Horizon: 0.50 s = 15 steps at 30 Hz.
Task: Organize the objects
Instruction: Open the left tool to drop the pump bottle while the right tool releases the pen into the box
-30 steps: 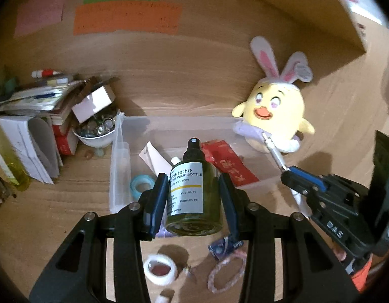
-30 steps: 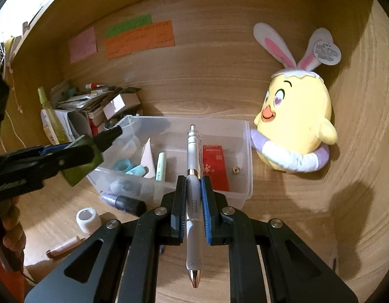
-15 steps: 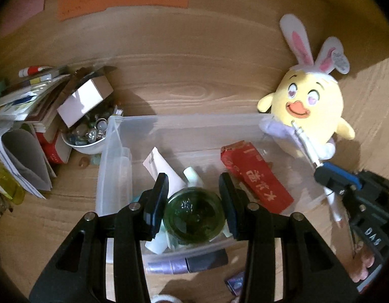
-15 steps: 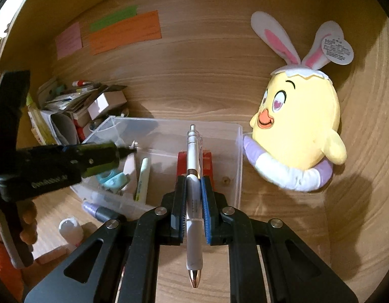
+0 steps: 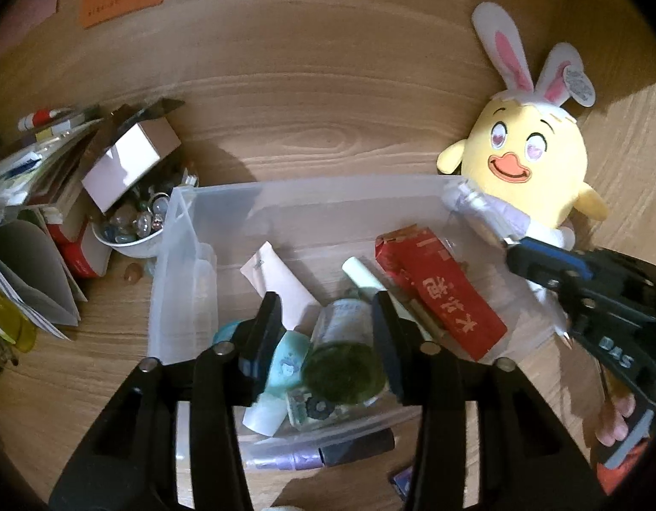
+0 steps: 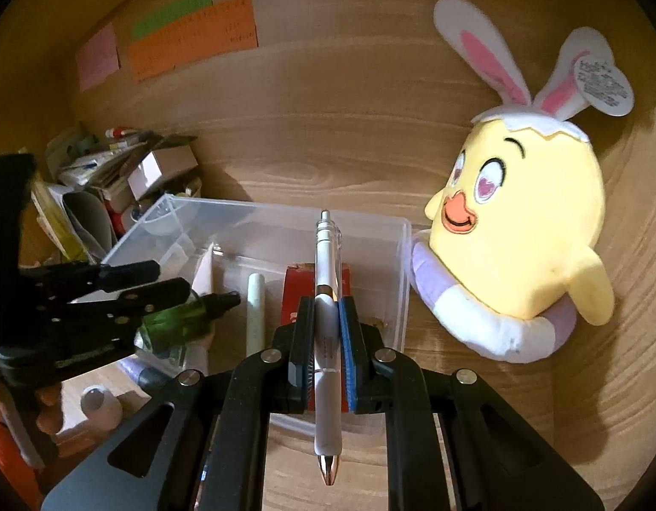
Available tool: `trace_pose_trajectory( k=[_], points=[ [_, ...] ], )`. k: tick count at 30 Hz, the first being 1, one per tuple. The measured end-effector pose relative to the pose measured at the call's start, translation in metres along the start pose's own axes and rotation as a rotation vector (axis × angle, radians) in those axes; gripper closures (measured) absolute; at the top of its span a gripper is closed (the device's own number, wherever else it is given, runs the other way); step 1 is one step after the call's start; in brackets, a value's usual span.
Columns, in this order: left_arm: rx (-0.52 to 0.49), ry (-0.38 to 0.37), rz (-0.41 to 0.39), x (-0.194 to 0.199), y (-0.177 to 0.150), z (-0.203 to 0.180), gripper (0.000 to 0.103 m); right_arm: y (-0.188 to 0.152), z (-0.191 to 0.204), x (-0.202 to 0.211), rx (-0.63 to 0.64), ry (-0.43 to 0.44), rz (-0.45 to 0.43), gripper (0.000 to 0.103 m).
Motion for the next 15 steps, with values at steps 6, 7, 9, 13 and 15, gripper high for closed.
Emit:
trace_pose_trajectory(
  k=[6,7,9,13,15],
  points=[
    [-0.008,-0.014,-0.043,0.023,-0.007,0.003,0.036,0.001,-0.001,-0.016,-0.001,-0.004,0.038,0.093],
    [-0.008,-0.013,-0.049,0.027,-0.009,0.004,0.035,0.001,-0.001,-0.018,-0.002,-0.004,0.044,0.093],
    [-0.01,-0.012,-0.062,0.035,-0.013,0.006,0.029,0.001,-0.002,-0.022,-0.005,-0.003,0.053,0.093],
    [-0.014,-0.003,-0.076,0.047,-0.022,0.01,0.025,0.002,-0.001,-0.03,-0.002,-0.007,0.07,0.093],
    [-0.014,0.005,-0.082,0.051,-0.025,0.012,0.023,0.003,0.001,-0.033,0.004,-0.009,0.078,0.093]
  ],
)
Point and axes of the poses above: each gripper's, at about its wrist camera, not at the fingertips, and x roughly against the way its jaws point, z to its left, y to its top, the point moved 1 cm from there along -x, roughly the way its jaws point
